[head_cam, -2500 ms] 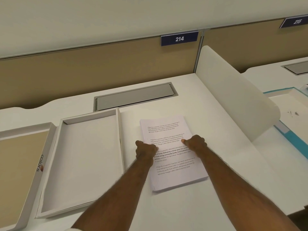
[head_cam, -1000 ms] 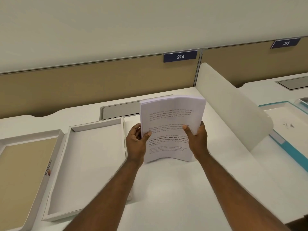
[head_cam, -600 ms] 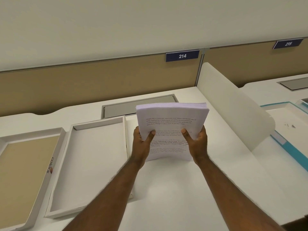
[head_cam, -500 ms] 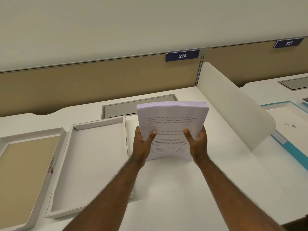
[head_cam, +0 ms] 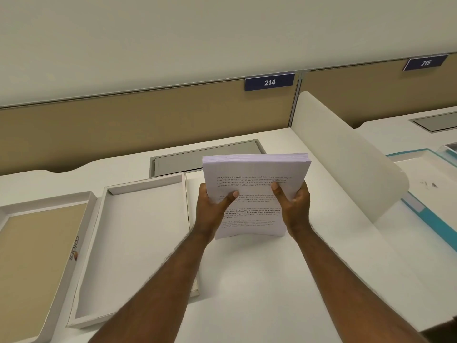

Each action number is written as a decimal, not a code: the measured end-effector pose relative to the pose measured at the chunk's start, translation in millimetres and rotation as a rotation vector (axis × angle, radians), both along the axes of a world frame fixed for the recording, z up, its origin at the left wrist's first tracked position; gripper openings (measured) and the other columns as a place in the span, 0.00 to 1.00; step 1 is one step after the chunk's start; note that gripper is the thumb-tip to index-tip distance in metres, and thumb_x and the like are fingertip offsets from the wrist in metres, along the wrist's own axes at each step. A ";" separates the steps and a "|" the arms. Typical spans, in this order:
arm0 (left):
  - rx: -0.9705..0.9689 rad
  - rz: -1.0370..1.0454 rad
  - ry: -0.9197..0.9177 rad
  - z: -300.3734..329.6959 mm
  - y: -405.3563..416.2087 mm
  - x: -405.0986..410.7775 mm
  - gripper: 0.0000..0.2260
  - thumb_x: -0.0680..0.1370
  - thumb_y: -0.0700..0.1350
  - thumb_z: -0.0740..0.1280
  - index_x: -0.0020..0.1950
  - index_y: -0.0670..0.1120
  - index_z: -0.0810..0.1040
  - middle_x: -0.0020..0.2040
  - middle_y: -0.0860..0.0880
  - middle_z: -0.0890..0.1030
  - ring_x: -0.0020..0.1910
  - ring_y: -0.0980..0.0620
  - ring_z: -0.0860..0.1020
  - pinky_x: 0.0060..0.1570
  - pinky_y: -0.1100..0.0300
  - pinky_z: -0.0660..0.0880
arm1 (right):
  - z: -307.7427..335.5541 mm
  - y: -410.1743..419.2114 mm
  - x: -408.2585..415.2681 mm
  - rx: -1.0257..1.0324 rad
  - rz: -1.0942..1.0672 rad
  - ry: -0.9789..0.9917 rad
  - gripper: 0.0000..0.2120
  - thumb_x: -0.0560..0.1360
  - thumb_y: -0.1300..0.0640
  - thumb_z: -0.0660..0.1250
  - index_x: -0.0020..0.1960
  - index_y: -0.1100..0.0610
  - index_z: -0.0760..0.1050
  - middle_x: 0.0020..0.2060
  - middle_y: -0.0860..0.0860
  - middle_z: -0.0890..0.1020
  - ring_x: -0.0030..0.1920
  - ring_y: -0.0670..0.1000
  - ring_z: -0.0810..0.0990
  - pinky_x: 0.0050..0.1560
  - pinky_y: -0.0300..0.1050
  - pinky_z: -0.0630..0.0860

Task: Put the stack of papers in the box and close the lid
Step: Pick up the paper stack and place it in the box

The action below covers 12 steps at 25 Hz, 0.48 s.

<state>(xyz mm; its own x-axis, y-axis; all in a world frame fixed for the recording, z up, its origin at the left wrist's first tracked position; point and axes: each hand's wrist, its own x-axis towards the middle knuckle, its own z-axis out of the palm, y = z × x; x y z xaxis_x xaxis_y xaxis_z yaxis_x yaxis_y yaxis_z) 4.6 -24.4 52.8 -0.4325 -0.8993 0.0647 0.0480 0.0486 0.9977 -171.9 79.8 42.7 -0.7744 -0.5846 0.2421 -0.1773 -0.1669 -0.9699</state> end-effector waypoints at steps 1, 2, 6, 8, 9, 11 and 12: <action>0.020 -0.008 -0.001 1.1 -1.9 0.1 0.31 0.68 0.48 0.78 0.65 0.40 0.70 0.59 0.40 0.81 0.57 0.39 0.82 0.53 0.38 0.80 | 2.0 -1.8 0.9 0.004 0.007 0.000 0.28 0.66 0.44 0.74 0.61 0.55 0.72 0.52 0.53 0.82 0.51 0.54 0.83 0.46 0.49 0.83; 0.027 -0.012 0.000 1.5 -3.2 -0.1 0.32 0.68 0.48 0.78 0.66 0.40 0.69 0.59 0.40 0.81 0.57 0.39 0.82 0.52 0.37 0.80 | 3.7 -3.1 1.9 0.010 0.010 0.003 0.29 0.65 0.44 0.75 0.61 0.55 0.72 0.52 0.52 0.83 0.51 0.53 0.83 0.45 0.48 0.84; 0.011 -0.026 0.009 1.7 -2.6 -2.9 0.25 0.71 0.49 0.75 0.66 0.44 0.73 0.59 0.44 0.83 0.57 0.42 0.82 0.54 0.38 0.80 | 0.4 -3.8 -0.4 0.034 0.010 0.011 0.25 0.65 0.47 0.76 0.58 0.52 0.74 0.49 0.49 0.83 0.48 0.51 0.84 0.41 0.39 0.83; -0.016 -0.024 -0.015 -0.5 -1.3 -2.1 0.21 0.74 0.49 0.72 0.65 0.46 0.73 0.59 0.46 0.82 0.57 0.44 0.82 0.54 0.40 0.80 | -3.2 -3.1 -2.1 0.060 0.010 0.030 0.22 0.66 0.50 0.76 0.57 0.52 0.74 0.49 0.50 0.83 0.48 0.51 0.84 0.43 0.39 0.82; -0.025 -0.028 -0.030 -2.2 -1.6 -1.4 0.20 0.75 0.48 0.71 0.65 0.46 0.73 0.60 0.45 0.82 0.58 0.44 0.82 0.54 0.39 0.80 | -5.1 -3.3 -3.3 0.081 0.010 0.028 0.21 0.68 0.52 0.76 0.57 0.52 0.74 0.49 0.50 0.83 0.48 0.52 0.83 0.44 0.43 0.83; -0.032 -0.045 -0.051 -6.4 -4.1 0.0 0.18 0.77 0.47 0.69 0.66 0.45 0.71 0.60 0.43 0.80 0.59 0.42 0.81 0.54 0.37 0.79 | -8.6 -3.6 -5.3 0.119 0.008 0.004 0.17 0.71 0.55 0.74 0.57 0.52 0.74 0.48 0.48 0.83 0.48 0.51 0.83 0.47 0.49 0.83; -0.036 -0.052 -0.064 -8.4 -5.1 0.7 0.18 0.78 0.46 0.68 0.66 0.44 0.70 0.61 0.43 0.79 0.59 0.41 0.80 0.54 0.37 0.79 | -10.3 -3.5 -5.7 0.135 0.009 -0.002 0.16 0.72 0.55 0.73 0.57 0.52 0.74 0.48 0.48 0.82 0.48 0.51 0.83 0.48 0.50 0.83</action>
